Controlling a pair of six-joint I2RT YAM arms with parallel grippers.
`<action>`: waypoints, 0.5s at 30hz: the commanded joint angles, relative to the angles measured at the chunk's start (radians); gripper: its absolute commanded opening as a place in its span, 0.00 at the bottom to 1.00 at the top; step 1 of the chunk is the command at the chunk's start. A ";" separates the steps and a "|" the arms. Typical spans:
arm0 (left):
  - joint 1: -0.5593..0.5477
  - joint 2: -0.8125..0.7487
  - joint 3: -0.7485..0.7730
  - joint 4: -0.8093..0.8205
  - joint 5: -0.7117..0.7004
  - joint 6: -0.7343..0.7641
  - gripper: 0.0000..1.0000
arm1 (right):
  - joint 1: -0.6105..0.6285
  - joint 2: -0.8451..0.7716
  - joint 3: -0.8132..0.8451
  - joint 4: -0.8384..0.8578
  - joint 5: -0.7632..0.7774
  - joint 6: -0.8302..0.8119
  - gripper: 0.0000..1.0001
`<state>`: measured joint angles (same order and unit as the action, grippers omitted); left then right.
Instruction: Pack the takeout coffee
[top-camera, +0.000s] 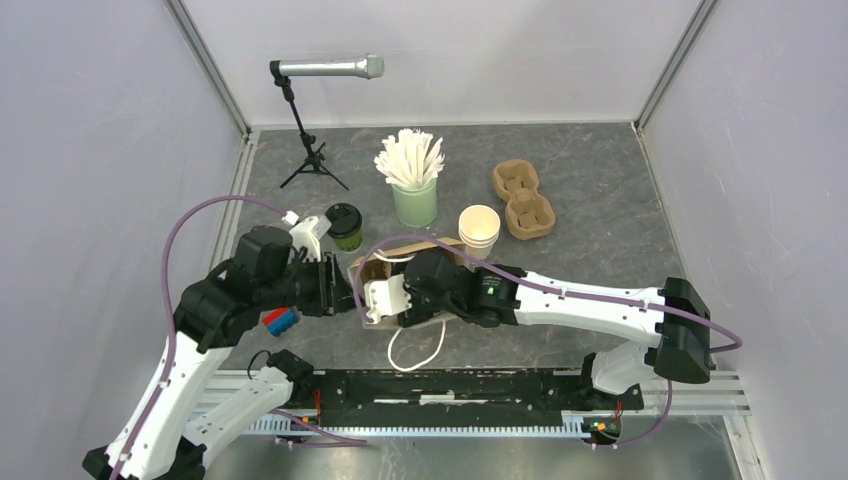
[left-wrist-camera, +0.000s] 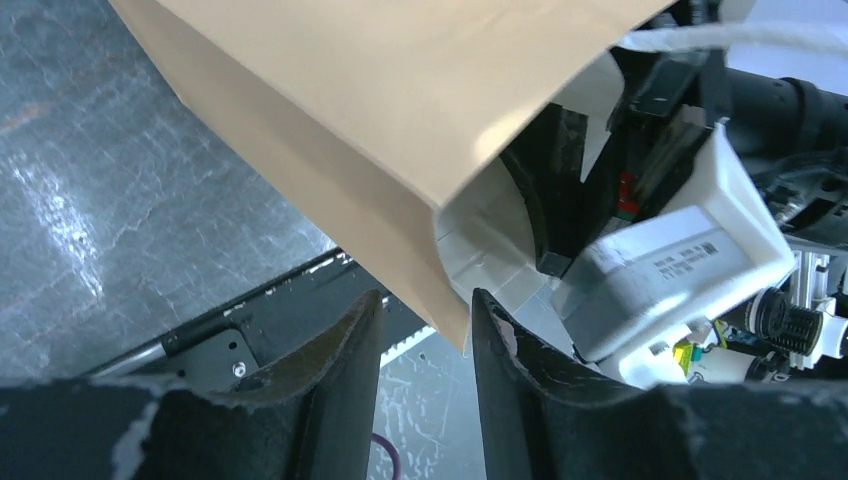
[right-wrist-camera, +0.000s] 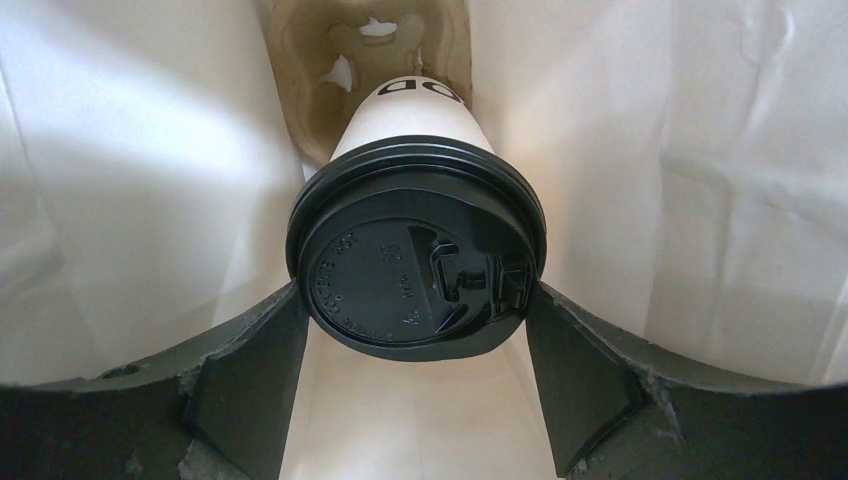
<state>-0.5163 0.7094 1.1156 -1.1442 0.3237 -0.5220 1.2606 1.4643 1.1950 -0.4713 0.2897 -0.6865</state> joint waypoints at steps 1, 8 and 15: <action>0.004 0.053 0.040 -0.042 -0.022 -0.065 0.46 | 0.005 0.000 -0.014 0.070 -0.023 0.002 0.80; 0.004 0.108 0.070 -0.016 -0.077 -0.068 0.49 | 0.006 0.023 -0.055 0.101 0.010 0.035 0.80; 0.004 0.124 0.088 -0.035 -0.100 -0.070 0.48 | 0.008 0.033 -0.091 0.125 0.030 0.049 0.81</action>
<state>-0.5163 0.8322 1.1534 -1.1801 0.2462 -0.5594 1.2633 1.4754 1.1248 -0.3622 0.3122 -0.6697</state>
